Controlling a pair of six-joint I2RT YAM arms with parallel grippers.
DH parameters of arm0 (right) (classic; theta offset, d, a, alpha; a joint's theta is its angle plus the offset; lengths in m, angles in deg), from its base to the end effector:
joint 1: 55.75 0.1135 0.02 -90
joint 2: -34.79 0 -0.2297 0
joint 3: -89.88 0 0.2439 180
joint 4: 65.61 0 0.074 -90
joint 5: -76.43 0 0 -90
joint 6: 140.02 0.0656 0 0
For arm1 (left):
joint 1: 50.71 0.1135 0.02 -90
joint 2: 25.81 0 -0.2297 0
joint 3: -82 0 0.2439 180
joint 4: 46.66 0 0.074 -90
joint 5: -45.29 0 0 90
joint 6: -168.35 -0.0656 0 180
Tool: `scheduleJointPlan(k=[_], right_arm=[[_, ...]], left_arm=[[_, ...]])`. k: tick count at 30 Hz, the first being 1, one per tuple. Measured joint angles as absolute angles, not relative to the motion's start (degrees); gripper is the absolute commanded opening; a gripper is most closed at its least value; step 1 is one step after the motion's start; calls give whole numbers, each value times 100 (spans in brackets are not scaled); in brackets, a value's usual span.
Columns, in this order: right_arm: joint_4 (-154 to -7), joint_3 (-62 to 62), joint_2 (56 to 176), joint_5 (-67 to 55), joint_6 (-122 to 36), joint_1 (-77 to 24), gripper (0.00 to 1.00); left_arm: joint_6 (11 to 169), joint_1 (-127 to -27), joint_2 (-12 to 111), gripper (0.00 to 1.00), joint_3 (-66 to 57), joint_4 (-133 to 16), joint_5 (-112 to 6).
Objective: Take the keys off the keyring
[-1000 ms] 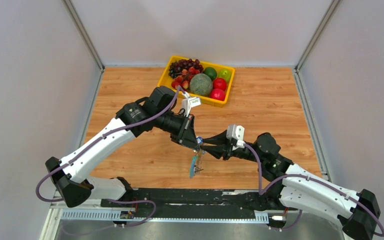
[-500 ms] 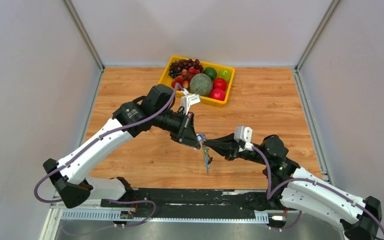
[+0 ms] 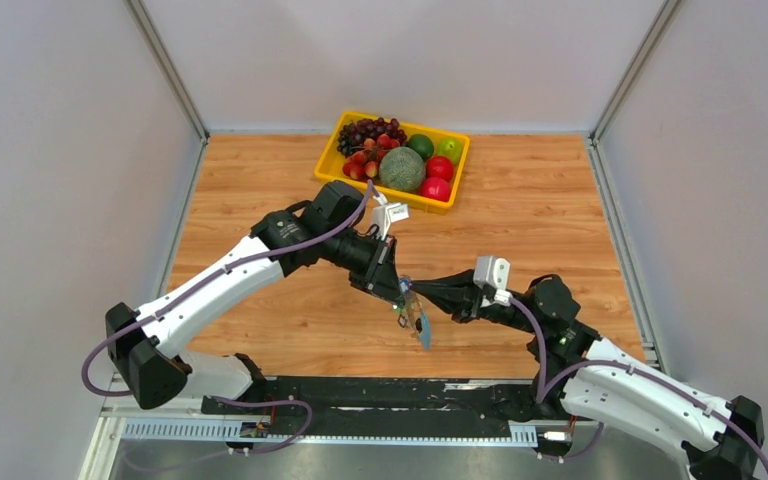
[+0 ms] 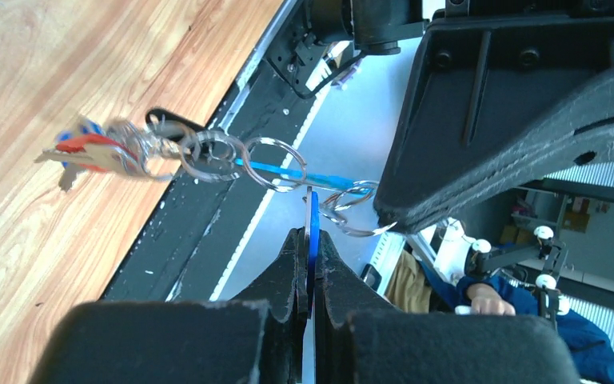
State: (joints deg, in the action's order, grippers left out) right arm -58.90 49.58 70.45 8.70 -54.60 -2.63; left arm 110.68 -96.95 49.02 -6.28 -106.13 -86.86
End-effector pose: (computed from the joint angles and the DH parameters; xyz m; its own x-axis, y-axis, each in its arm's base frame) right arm 0.1053 0.1817 0.2936 0.1946 0.1363 -0.9714 -0.9507 0.2699 -0.1526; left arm 0.1634 -0.2343 0.3037 -0.8793 0.3449 -0.3285 0.4586 0.4268 -0.7794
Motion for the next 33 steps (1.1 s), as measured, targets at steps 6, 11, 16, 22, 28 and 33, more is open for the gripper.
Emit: scheduleJointPlan(k=[6,11,16,22,28,33], right_arm=[[-5754,5017,7222,902,-5449,-263,0],[-5859,5069,7001,478,-5443,-263,0],[-5953,5237,6496,-193,-5443,-263,0],[-6067,5443,6221,-809,-5438,-263,0],[-6379,5513,6216,-1747,-5395,-263,0],[-6515,5511,6518,-2816,-5346,-364,0]], left_arm=[[11103,-9806,5009,0,-554,-10482,-8653],[11020,-9808,5009,0,-572,-10488,-8415],[10931,-9699,5004,0,-578,-10626,-7904],[10852,-9489,4917,0,-578,-10692,-7265],[10690,-9411,4810,0,-578,-10698,-6542],[10481,-9288,4900,0,-554,-10569,-5877]])
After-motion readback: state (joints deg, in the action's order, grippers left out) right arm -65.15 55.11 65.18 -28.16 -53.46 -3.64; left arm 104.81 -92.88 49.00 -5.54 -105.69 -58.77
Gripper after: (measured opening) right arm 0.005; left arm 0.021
